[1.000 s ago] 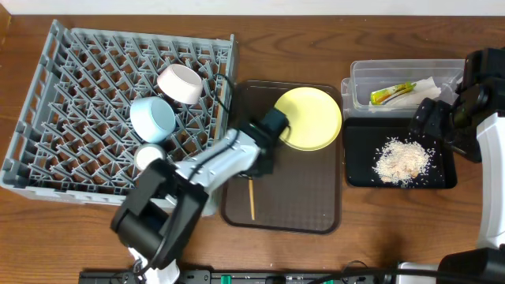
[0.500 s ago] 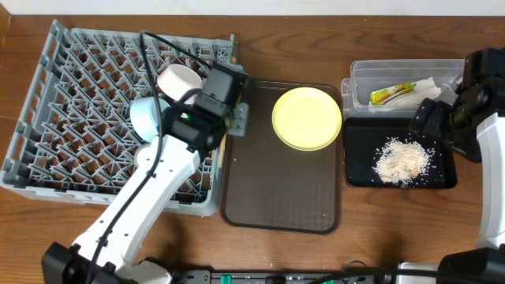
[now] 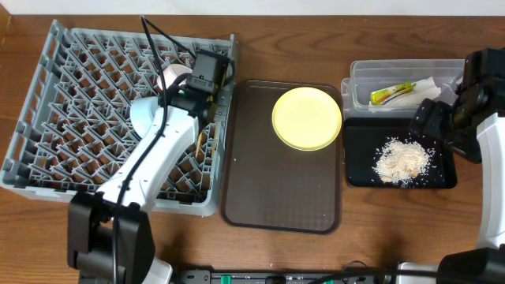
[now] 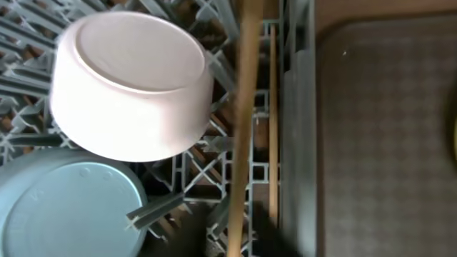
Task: Sort waste into correct bins and load items into the dishwasher
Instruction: 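Grasp the rim of the yellow plate with the left gripper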
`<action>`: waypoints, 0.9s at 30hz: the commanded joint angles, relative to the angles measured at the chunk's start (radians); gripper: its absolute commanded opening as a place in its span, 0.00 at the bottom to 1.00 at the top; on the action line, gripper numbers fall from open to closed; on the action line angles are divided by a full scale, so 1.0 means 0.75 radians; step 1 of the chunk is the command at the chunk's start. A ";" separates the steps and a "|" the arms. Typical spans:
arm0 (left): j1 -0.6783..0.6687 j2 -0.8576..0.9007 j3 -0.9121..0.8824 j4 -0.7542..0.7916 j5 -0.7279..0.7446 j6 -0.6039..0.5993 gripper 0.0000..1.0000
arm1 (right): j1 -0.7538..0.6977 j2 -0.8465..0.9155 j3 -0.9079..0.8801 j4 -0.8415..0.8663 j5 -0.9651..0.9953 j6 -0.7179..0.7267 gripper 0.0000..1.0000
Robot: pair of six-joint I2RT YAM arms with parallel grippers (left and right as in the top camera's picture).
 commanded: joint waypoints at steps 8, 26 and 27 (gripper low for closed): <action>-0.079 -0.100 -0.005 0.024 0.529 0.071 0.68 | 0.001 -0.026 0.022 -0.004 -0.001 -0.010 0.99; -0.535 0.257 -0.007 0.251 0.587 0.692 0.84 | 0.001 -0.026 0.022 -0.001 -0.005 -0.010 0.99; -0.538 0.282 -0.007 0.264 0.587 0.692 0.85 | 0.001 -0.026 0.022 -0.001 -0.005 -0.010 0.99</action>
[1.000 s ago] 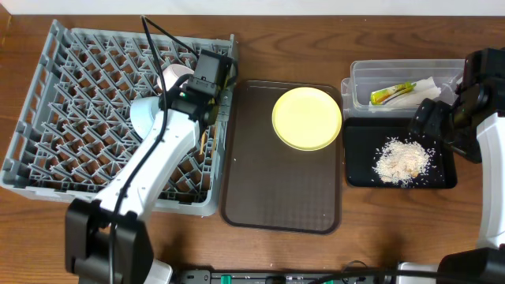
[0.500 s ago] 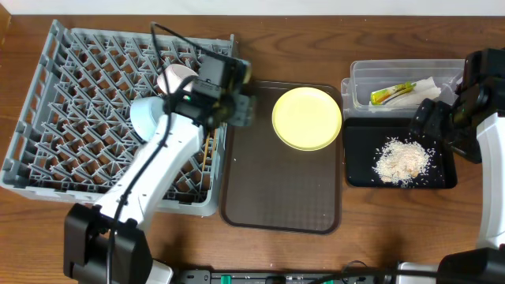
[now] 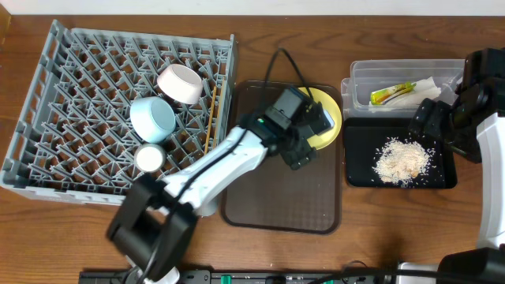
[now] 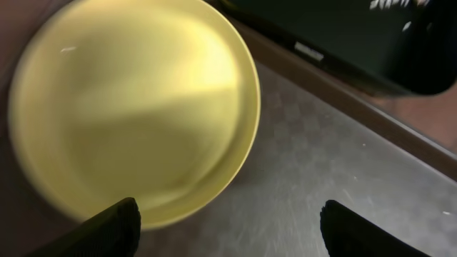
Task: Sort waste into correct bins and load items into the dishwasher
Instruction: 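Grasp the rim of the yellow plate with the left gripper, then carry the yellow plate to the rack and stand it upright, release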
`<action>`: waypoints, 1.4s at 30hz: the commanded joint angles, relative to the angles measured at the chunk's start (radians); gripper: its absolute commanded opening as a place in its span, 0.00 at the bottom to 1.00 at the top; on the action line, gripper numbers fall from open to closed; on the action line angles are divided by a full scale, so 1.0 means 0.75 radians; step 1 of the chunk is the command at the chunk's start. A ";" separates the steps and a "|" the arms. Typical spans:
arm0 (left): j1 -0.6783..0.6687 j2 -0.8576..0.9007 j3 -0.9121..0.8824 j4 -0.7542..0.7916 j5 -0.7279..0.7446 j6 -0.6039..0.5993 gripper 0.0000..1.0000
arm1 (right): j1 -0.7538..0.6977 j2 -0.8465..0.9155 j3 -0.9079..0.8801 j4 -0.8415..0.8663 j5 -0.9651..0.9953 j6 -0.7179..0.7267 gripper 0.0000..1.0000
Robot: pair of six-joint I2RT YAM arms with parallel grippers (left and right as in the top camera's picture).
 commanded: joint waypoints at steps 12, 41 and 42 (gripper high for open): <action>-0.010 0.235 -0.005 -0.057 -0.003 0.023 0.66 | 0.002 -0.026 0.021 -0.003 -0.010 -0.021 0.99; -0.079 0.088 0.009 -0.246 -0.193 -0.193 0.08 | 0.002 -0.026 0.021 0.006 -0.010 -0.021 0.99; -0.079 0.047 0.012 -0.246 -0.199 -0.194 0.08 | 0.002 -0.026 0.021 0.006 -0.010 -0.021 0.99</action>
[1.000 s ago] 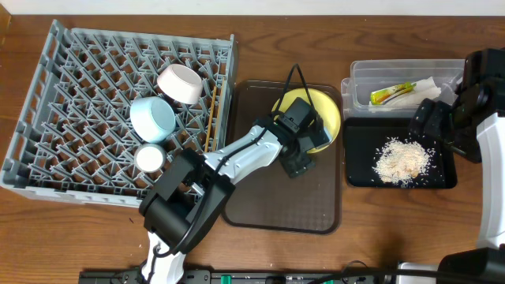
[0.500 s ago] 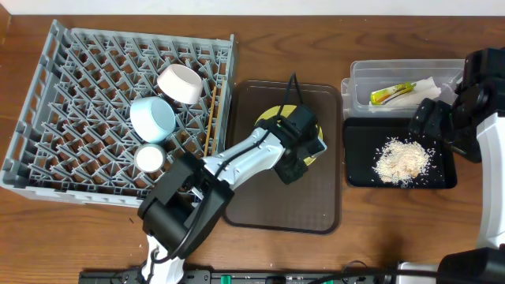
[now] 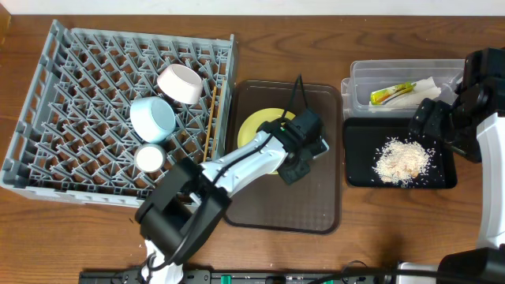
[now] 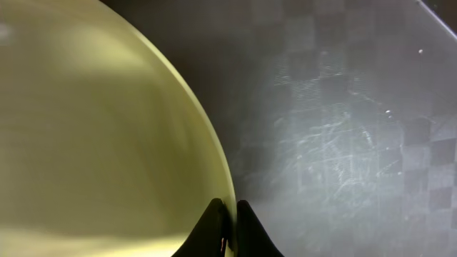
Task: Sort waste into correct bins and load items into the dishwasher
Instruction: 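Carry the yellow plate to the rack and stand it upright, release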
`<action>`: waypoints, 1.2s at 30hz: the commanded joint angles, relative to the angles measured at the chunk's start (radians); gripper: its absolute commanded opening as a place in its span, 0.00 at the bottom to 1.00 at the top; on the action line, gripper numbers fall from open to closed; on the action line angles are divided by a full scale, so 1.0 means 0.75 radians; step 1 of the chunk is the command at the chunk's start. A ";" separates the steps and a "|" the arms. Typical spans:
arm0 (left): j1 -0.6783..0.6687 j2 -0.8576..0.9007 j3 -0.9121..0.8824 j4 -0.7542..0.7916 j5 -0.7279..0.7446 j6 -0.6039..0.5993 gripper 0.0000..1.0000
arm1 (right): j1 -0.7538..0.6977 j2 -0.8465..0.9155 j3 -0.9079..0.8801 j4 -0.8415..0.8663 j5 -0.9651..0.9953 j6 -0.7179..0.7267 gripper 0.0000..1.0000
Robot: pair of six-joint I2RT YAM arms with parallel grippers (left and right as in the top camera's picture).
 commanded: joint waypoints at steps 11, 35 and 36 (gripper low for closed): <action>0.184 -0.606 0.003 0.056 -0.156 -0.235 0.08 | 0.002 -0.026 0.021 -0.002 -0.005 -0.016 0.99; 0.883 -0.529 0.002 0.200 0.965 -0.517 0.08 | 0.002 -0.026 0.021 -0.007 -0.005 -0.016 0.99; 0.889 -0.522 0.002 0.200 0.964 -0.517 0.08 | 0.002 -0.026 0.021 -0.007 -0.005 -0.016 0.99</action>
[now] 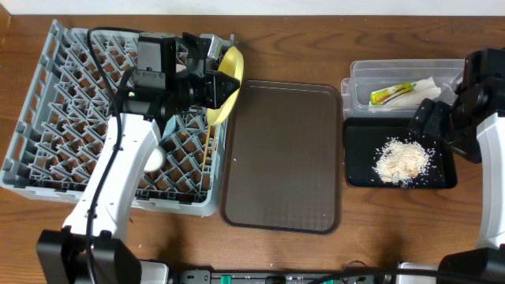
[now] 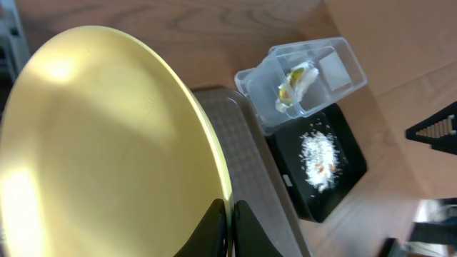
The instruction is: Sort waste into correct bins and load items into the dishwasher
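A yellow plate (image 1: 226,85) hangs on edge over the right rim of the grey dishwasher rack (image 1: 47,118), with my left gripper (image 1: 211,83) shut on it. In the left wrist view the plate (image 2: 107,143) fills the left side, and the left gripper (image 2: 230,232) pinches its rim at the bottom. My right gripper (image 1: 430,120) hovers at the far right over the black bin (image 1: 442,177); its fingers are too dark to read.
The brown tray (image 1: 284,158) lies bare between rack and bins. A clear bin (image 1: 367,79) at the back right holds a green wrapper (image 1: 392,93). Crumbs (image 1: 402,160) lie in the black bin. A white cup (image 1: 155,158) and chopsticks (image 1: 211,146) sit in the rack.
The plate was lying on the tray with my left gripper shut on its rim. Now it is lifted, turned on edge and held over the rack's right rim. The right arm has not moved.
My left gripper was down in the rack beside the white bowl and chopsticks. Then it was open over the yellow plate at the tray's back right. Then it was shut on the plate's rim, the plate nearer the tray's middle. Now the plate is at the rack.
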`<action>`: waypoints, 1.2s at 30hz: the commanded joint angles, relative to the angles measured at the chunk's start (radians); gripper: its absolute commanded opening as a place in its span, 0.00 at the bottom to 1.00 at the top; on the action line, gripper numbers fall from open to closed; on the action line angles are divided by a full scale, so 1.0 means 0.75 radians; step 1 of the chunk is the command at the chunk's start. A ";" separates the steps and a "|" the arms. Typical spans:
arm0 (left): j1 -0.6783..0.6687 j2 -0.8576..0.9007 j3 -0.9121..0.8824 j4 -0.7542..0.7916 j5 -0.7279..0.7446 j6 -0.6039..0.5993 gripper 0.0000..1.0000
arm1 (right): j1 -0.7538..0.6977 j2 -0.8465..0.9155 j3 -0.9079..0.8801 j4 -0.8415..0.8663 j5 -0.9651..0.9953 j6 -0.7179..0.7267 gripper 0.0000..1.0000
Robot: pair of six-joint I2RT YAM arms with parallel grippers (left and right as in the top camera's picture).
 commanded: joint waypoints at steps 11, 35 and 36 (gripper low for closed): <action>0.186 0.002 0.002 0.043 0.041 -0.017 0.85 | 0.003 -0.026 0.021 0.009 -0.006 -0.017 0.99; 0.259 -0.138 -0.075 -0.764 -0.828 -0.051 0.88 | 0.149 0.041 -0.007 0.382 -0.273 -0.354 0.99; 0.259 -0.167 -0.101 -0.761 -0.816 -0.036 0.88 | 0.150 0.028 -0.019 0.376 -0.269 -0.350 0.99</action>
